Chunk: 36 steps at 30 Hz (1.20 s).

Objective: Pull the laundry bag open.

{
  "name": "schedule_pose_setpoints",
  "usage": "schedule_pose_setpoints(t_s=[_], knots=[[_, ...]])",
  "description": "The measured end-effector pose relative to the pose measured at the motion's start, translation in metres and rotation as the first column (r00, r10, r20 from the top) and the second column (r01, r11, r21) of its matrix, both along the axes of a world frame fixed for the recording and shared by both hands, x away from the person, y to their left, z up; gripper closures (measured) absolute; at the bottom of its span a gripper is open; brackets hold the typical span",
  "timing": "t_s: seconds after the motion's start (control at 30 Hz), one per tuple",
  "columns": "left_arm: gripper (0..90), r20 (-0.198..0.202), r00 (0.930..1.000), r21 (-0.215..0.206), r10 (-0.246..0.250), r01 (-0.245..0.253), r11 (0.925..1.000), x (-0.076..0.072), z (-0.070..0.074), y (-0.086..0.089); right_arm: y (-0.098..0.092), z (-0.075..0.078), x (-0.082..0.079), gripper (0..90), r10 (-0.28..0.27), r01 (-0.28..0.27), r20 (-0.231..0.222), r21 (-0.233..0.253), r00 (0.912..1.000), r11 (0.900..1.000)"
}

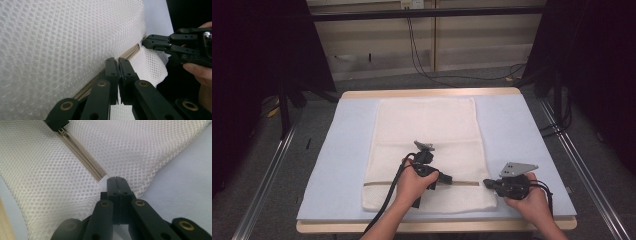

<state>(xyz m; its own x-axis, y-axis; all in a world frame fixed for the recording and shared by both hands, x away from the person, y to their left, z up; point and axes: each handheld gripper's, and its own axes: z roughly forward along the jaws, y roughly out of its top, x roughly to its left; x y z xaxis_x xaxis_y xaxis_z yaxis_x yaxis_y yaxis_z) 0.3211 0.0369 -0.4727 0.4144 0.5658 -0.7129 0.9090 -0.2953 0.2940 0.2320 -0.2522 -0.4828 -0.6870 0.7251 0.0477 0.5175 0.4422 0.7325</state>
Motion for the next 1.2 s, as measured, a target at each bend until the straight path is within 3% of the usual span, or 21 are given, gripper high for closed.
schedule_pose_setpoints(t_s=[0.27,0.47,0.8,1.2], knots=[[87.3,0.007,1.0000,0.000,0.003,-0.003,1.0000,0.000,0.000,0.005,0.001,0.000,0.000,90.0,0.004,-0.004,0.004,-0.008,1.0000,1.000],[87.3,-0.011,0.9999,-0.010,0.013,-0.013,0.9999,0.000,0.000,0.013,0.001,0.000,0.000,90.0,0.003,-0.003,0.006,-0.007,1.0000,1.000],[87.3,0.003,0.9998,-0.006,0.018,-0.018,0.9998,0.001,0.000,0.022,0.001,0.000,0.000,90.0,0.000,0.000,0.003,-0.008,1.0000,1.000],[87.3,0.006,0.9991,-0.014,0.041,-0.041,0.9990,0.000,0.001,0.043,0.001,0.000,0.000,90.0,0.001,-0.001,0.006,-0.006,1.0000,1.000]])
